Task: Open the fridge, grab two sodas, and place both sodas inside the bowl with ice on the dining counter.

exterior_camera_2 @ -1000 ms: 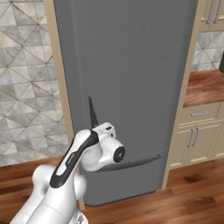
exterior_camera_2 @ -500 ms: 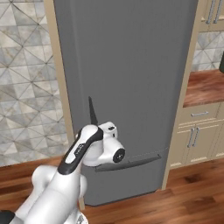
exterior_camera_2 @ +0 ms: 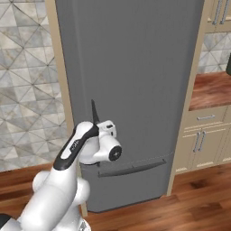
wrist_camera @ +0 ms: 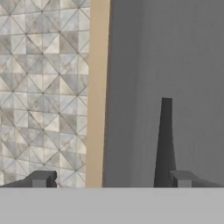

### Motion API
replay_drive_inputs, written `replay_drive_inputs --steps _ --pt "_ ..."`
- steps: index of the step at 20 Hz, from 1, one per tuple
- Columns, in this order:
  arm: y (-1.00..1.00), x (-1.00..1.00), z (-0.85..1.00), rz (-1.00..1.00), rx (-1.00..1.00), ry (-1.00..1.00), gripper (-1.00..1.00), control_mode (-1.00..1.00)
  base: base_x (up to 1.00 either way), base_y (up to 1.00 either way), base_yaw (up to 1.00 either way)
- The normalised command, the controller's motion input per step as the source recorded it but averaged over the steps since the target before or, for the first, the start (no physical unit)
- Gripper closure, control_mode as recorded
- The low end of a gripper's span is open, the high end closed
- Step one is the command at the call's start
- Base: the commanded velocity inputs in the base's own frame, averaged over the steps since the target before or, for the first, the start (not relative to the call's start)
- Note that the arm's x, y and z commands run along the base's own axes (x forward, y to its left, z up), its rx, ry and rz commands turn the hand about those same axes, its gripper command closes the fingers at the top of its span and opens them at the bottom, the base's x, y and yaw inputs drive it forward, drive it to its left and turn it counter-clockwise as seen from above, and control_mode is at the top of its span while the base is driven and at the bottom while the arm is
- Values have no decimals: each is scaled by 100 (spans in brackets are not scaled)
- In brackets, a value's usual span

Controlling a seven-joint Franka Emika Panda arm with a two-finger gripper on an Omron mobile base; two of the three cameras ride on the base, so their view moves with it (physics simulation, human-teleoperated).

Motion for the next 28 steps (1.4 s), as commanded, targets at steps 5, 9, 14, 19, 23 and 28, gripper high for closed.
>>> replay_drive_inputs --steps 5,9,14,19,23,28 --pt "45 0 0 -2 -4 1 -100 -100 0 0 0" --pt "20 16 0 -3 -1 1 -100 -100 0 0 0" --pt "2 32 -5 -2 0 0 -100 -100 0 0 0" --pt "0 38 -8 -1 0 0 -100 -100 0 0 0" --pt "-7 35 -10 -2 0 0 -100 -100 0 0 0" --pt "-14 28 -12 -3 0 0 -100 -100 0 0 0"
